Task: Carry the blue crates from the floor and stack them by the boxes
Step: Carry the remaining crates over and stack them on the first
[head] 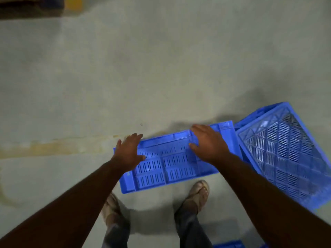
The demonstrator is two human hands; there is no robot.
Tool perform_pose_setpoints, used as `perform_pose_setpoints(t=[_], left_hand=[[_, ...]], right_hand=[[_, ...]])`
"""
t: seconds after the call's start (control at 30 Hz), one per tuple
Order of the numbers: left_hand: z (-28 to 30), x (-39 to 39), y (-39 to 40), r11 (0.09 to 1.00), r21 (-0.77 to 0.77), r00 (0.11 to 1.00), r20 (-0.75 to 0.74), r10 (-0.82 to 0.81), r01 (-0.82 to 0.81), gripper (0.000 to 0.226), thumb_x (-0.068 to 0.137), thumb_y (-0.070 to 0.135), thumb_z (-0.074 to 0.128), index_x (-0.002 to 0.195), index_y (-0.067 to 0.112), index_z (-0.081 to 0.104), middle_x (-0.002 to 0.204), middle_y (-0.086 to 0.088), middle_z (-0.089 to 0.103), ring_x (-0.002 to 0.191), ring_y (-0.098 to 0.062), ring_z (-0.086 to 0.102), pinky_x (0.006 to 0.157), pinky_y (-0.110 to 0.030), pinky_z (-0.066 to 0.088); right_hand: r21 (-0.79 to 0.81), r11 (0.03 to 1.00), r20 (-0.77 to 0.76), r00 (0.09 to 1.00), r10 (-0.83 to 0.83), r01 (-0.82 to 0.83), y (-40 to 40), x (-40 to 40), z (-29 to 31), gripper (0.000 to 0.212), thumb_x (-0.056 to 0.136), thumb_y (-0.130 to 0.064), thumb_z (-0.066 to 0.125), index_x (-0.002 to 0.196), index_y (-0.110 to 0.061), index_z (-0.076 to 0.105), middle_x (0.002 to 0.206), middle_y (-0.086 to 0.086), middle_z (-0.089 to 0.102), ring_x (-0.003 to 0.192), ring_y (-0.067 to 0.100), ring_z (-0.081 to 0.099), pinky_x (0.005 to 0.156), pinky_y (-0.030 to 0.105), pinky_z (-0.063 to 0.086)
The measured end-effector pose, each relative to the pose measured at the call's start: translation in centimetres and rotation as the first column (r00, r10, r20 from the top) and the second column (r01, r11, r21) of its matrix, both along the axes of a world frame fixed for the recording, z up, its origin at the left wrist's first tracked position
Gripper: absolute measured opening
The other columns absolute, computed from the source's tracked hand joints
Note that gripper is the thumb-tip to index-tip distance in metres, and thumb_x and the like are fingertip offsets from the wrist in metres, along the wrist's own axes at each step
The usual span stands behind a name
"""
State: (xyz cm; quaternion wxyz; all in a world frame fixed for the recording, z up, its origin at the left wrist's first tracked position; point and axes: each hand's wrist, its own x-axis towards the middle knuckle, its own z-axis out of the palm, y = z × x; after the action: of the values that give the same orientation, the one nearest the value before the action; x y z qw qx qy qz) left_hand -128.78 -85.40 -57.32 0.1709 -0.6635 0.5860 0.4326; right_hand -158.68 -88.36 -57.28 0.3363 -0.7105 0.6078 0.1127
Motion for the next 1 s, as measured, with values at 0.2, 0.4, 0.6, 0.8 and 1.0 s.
perform_pose_setpoints(t=[0.2, 0.4, 0.6, 0.8, 1.0], left_hand=[[-4.5, 3.0, -0.7, 0.999, 0.009, 0.999, 0.031, 0.039, -0.039, 0.061, 0.089, 0.048, 0.066, 0.141, 0.021, 0.048, 0.14, -0.008, 0.054, 0.126, -0.029, 0.052, 0.104, -0.039, 0.042], [-3.5, 4.6, 0.3, 0.996, -0.09, 0.999, 0.044, -0.025, 0.029, 0.039, 0.086, 0.031, 0.071, 0.124, 0.026, 0.06, 0.121, -0.003, 0.062, 0.115, -0.027, 0.056, 0.093, -0.04, 0.048], [-0.8, 9.6, 1.5, 0.963, -0.27, 0.994, 0.111, 0.022, 0.009, 0.042, 0.076, 0.028, 0.079, 0.116, 0.026, 0.066, 0.116, 0.001, 0.067, 0.111, -0.027, 0.062, 0.083, -0.038, 0.05], [-2.0, 11.2, 6.2, 0.947, -0.316, 0.98, 0.198, 0.007, 0.057, 0.028, 0.077, 0.024, 0.076, 0.101, 0.035, 0.067, 0.101, 0.007, 0.072, 0.092, -0.027, 0.07, 0.066, -0.036, 0.052], [-7.5, 11.6, 9.9, 0.961, -0.253, 0.978, 0.199, -0.065, 0.116, 0.016, 0.086, 0.026, 0.066, 0.1, 0.033, 0.064, 0.098, 0.005, 0.07, 0.088, -0.03, 0.068, 0.063, -0.035, 0.05]], right_hand=[[0.177, 0.949, -0.238, 0.924, 0.298, -0.26, -3.1, -0.1, -4.8, 0.098, 0.071, -0.062, 0.076, 0.152, -0.033, 0.028, 0.154, -0.001, 0.037, 0.145, 0.024, 0.029, 0.117, 0.065, 0.007], [0.218, 0.928, -0.261, 0.898, 0.355, -0.303, -3.5, 1.2, -3.9, 0.094, 0.054, -0.071, 0.081, 0.13, -0.03, 0.045, 0.134, 0.004, 0.055, 0.129, 0.029, 0.045, 0.112, 0.05, 0.029], [-0.006, 0.967, -0.137, 0.958, 0.252, -0.255, -2.4, 4.2, -2.6, 0.046, 0.073, -0.046, 0.077, 0.113, -0.03, 0.063, 0.115, -0.003, 0.062, 0.117, 0.026, 0.058, 0.093, 0.039, 0.048], [-0.128, 0.946, -0.133, 0.951, 0.28, -0.296, 2.2, 5.8, -5.5, 0.018, 0.075, -0.037, 0.069, 0.09, -0.027, 0.07, 0.094, -0.005, 0.07, 0.09, 0.025, 0.069, 0.072, 0.034, 0.054], [-0.206, 0.925, -0.193, 0.94, 0.282, -0.32, 6.4, 6.5, -10.3, 0.025, 0.061, -0.033, 0.084, 0.067, -0.021, 0.062, 0.066, -0.002, 0.065, 0.055, 0.026, 0.065, 0.048, 0.026, 0.04]])
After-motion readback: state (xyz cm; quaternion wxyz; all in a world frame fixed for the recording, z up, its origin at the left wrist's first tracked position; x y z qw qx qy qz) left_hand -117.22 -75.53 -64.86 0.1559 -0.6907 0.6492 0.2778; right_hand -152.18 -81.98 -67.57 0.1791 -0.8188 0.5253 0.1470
